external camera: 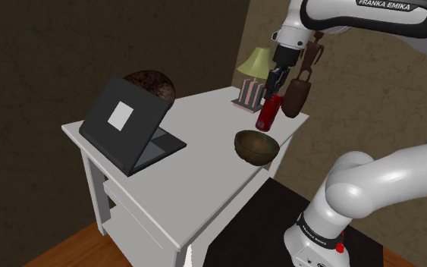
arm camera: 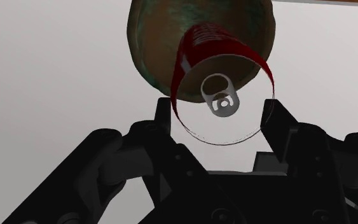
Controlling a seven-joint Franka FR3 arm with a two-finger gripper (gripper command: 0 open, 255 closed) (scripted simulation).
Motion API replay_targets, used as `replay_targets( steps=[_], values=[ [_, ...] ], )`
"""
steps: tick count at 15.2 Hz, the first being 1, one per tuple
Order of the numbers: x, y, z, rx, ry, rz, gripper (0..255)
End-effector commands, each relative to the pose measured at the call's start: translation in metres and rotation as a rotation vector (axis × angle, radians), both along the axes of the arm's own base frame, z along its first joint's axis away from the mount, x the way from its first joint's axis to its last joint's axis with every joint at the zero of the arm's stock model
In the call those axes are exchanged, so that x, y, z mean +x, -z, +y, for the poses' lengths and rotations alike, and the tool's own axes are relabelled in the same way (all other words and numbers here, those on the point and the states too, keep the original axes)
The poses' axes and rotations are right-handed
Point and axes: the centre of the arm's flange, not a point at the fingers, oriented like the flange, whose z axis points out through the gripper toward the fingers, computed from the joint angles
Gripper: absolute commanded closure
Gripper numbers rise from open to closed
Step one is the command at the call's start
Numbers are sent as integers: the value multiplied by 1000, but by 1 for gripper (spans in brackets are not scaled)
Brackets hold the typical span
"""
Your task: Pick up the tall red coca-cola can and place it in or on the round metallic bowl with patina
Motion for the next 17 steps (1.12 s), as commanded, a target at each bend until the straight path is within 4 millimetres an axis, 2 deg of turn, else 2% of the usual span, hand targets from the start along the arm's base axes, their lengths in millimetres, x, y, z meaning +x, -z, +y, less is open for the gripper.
replay_targets(
  steps=[1, 12, 17],
  values=[
    [0, 10, 0, 0, 0, -1, 255],
    [0, 69, 0, 0, 0, -1, 255],
    [0, 69, 0, 0, 0, -1, 255]
  ],
)
